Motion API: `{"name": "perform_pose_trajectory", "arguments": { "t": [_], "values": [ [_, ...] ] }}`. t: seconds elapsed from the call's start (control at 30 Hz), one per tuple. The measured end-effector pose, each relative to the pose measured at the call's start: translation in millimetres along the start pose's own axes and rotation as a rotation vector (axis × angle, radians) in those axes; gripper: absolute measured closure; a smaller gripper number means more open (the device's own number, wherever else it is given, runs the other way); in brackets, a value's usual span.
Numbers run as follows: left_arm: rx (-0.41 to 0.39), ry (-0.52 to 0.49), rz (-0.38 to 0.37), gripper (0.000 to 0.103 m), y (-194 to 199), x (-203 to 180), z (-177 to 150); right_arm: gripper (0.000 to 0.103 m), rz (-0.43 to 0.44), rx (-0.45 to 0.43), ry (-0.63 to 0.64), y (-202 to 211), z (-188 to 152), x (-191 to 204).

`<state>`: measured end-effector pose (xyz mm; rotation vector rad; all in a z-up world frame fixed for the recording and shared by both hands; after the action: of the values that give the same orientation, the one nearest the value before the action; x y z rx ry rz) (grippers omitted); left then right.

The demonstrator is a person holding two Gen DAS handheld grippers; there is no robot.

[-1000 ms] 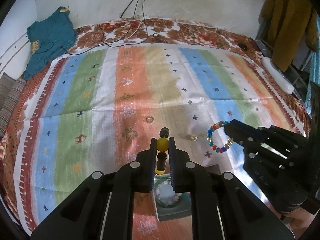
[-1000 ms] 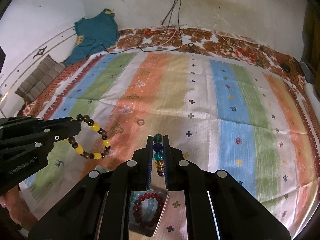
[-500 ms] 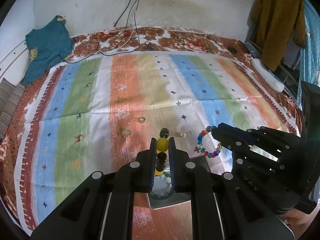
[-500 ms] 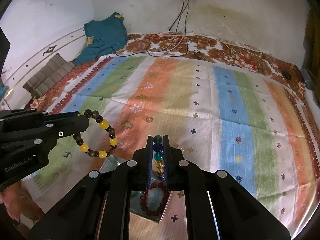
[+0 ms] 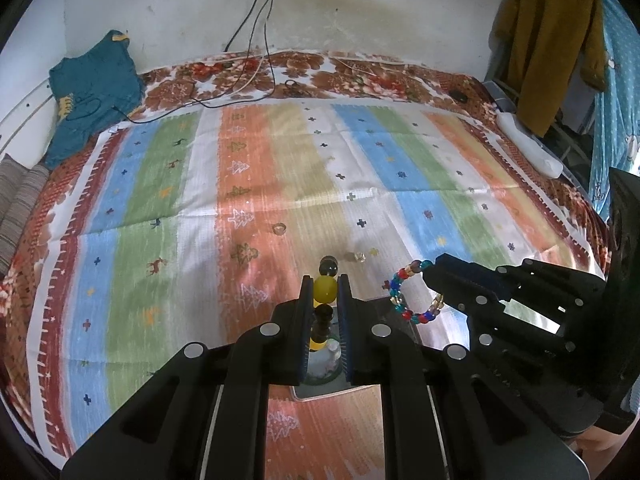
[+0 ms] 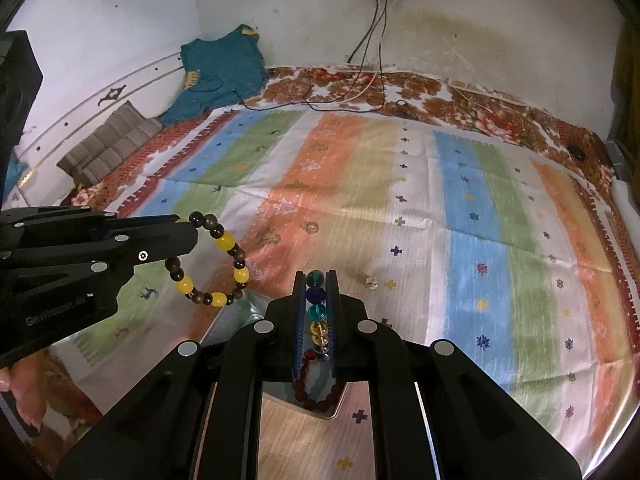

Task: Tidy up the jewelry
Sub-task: 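Lift and carry both bracelets with both tools over the tin, then open both tools to drop the bracelets into the tin, then move both tools toward the small ring and gold charm on the sheet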

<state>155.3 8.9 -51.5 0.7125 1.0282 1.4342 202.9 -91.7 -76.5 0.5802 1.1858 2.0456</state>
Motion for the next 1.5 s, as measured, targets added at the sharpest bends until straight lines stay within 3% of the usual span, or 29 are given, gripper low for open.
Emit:
{"name": "perform_pose_trajectory", "arguments": {
  "t": [0.87, 0.93, 1.03, 1.23, 1.5],
  "values": [
    [0.005, -0.007, -0.002, 0.091, 8, -4, -26, 0.092, 0.012, 0.032, 0.002, 4, -28, 8],
    [0.013, 0.008, 0.019, 0.073, 8, -1, -26, 0.089, 0.005, 0.054, -0.014, 0, -30, 5],
    [0.014, 0.036, 0.045, 0.072, 7, 8, -24, 0.070, -0.010, 0.059, -0.041, -2, -30, -2],
    [0.020, 0.067, 0.059, 0.065, 4, 20, -21, 0.067, -0.019, 0.074, -0.077, -6, -30, -12],
    [0.033, 0.066, 0.084, 0.048, -3, 26, -19, 0.053, -0.029, 0.107, -0.094, -14, -28, -18]
  ]
}}
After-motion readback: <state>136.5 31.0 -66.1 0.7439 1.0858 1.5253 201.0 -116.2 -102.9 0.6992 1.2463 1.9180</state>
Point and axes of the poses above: each gripper's, at about its wrist camera, not at the fingertips, and y roughly against the way its jaws point, x to its left, z to its top, the point moved 8 cm from there along -y, roughly the way its jaws point, and after that the axes turned 13 degrees about x, right-handed, at the moved point
